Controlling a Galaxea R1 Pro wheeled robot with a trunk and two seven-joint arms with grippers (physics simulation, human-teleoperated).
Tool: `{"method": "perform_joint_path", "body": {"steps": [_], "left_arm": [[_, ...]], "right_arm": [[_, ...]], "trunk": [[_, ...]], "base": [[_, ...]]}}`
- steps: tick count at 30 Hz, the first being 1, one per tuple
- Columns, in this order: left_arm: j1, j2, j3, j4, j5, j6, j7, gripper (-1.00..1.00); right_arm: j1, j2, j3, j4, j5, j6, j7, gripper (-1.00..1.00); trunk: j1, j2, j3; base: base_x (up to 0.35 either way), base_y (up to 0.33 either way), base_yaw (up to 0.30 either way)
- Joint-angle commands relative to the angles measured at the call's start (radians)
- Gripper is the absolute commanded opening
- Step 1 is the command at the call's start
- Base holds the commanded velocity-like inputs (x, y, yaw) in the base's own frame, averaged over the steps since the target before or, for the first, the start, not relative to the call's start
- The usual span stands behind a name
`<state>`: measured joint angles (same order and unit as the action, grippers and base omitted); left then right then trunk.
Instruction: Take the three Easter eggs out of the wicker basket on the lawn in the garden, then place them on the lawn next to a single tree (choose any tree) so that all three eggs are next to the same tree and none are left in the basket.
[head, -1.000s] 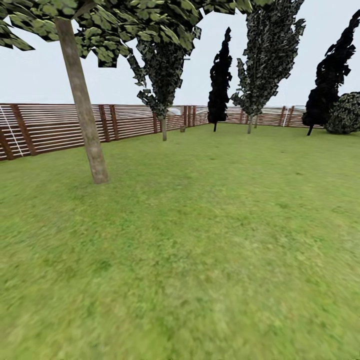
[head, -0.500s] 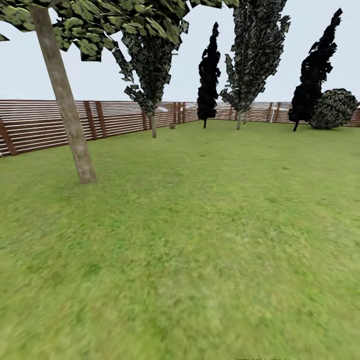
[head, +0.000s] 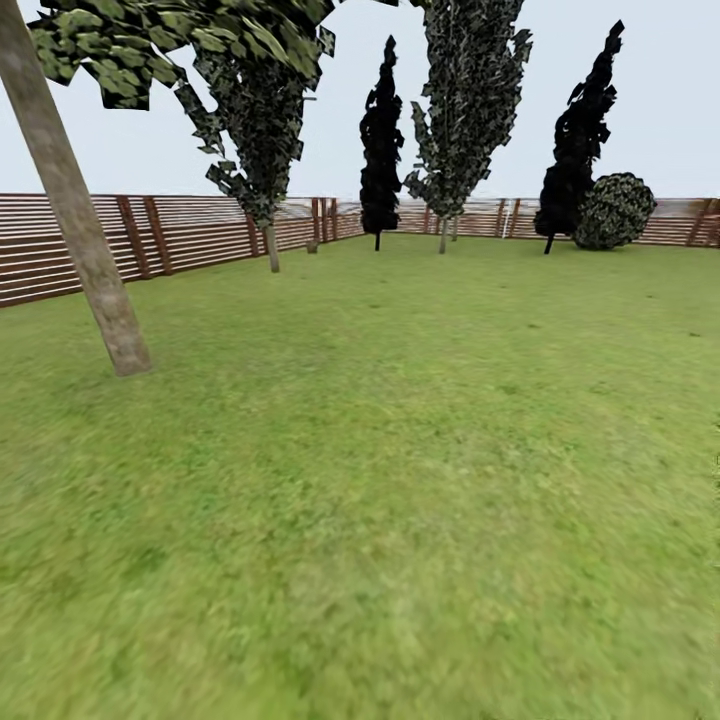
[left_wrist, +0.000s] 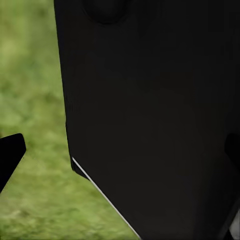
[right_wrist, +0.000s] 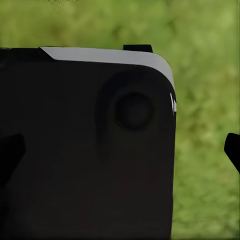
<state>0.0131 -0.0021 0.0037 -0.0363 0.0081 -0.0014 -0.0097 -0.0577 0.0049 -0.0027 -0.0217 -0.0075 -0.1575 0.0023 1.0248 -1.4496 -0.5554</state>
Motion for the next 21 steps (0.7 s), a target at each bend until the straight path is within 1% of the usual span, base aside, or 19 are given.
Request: {"method": "perform_joint_path", "body": {"steps": [1,21], "left_arm": [[0.001,0.0,0.0,-0.002,0.001,0.0,-0.001,1.0],[0.001,0.001,0.0,-0.002,0.001,0.0,-0.001,1.0]], "right_arm": [[-0.001,0.0,0.0,0.001,-0.001,-0.004,0.0,1.0],[-0.001,0.001,0.0,0.002,-0.002,-0.004,-0.001,1.0]], "trunk": [[0.0,0.0,-0.002],[0.0,0.0,-0.033]], "base": [[0.097,0.0,-0.131],[0.128,0.0,-0.088]]}}
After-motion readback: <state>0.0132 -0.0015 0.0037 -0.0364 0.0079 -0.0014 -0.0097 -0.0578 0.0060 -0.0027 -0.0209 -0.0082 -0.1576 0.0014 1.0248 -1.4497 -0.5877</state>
